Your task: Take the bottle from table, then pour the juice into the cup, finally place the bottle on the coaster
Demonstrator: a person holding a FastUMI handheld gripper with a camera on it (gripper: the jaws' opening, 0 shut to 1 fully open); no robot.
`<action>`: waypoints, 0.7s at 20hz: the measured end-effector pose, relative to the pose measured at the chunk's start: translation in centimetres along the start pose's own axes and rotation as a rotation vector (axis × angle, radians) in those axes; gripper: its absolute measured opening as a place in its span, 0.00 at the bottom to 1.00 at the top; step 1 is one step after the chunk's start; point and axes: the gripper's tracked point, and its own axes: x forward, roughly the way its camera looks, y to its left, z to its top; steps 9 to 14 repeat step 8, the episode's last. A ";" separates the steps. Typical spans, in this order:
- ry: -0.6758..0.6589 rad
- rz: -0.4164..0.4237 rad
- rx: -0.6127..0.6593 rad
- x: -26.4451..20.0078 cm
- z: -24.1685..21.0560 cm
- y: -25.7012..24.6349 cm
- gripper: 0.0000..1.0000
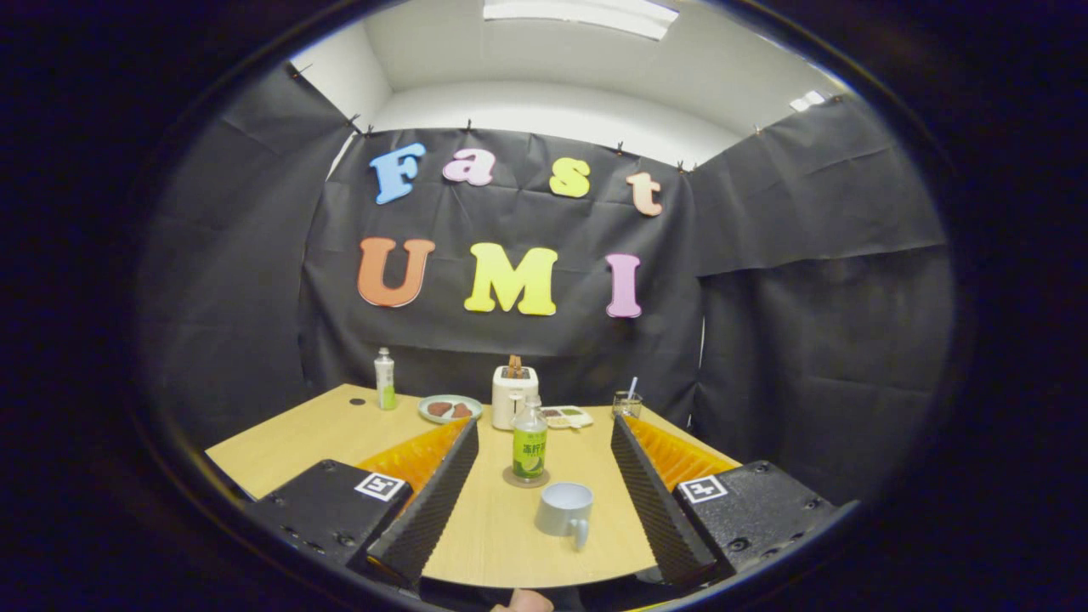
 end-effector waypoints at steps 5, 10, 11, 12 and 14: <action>-0.024 0.010 -0.004 -0.7 0.5 -0.4 1.00; -0.020 0.022 0.003 -0.8 0.2 -0.1 1.00; -0.020 0.022 0.003 -0.8 0.2 -0.1 1.00; -0.020 0.022 0.003 -0.8 0.2 -0.1 1.00; -0.020 0.022 0.003 -0.8 0.2 -0.1 1.00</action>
